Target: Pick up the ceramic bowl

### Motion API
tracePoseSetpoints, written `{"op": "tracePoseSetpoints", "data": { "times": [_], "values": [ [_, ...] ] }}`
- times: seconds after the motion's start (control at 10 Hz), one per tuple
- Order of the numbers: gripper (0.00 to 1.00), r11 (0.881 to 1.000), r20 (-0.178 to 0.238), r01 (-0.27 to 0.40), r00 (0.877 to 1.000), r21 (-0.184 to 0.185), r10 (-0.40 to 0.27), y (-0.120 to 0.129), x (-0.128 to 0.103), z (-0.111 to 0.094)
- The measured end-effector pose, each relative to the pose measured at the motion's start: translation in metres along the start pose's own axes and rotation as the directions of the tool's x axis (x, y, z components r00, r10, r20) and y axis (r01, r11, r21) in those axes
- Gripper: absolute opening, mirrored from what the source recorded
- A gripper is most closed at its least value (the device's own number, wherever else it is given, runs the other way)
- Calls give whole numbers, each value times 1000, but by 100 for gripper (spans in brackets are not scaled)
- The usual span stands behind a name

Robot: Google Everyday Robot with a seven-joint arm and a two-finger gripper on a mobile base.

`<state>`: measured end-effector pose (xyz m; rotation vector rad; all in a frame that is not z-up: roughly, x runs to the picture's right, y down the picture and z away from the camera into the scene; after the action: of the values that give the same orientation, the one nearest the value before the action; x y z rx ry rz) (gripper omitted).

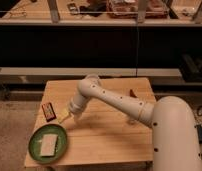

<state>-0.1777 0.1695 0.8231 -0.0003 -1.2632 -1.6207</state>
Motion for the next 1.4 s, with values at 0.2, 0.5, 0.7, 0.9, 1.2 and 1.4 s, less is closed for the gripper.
{"op": "tracePoseSetpoints", "data": {
  "times": [0.2, 0.5, 0.7, 0.9, 1.2, 1.4],
  "values": [
    [63, 999, 8, 23, 1000, 28, -23, -1, 0, 2],
    [63, 997, 28, 70, 997, 21, -71, -4, -1, 4],
    [63, 995, 46, 101, 994, 18, -101, -9, -2, 9],
    [63, 993, 58, 117, 991, 24, -119, -14, -5, 14],
    [63, 985, 79, 171, 982, 21, -172, -24, -9, 27],
    [63, 980, 82, 201, 976, 4, -201, -24, -11, 31]
  ]
}}
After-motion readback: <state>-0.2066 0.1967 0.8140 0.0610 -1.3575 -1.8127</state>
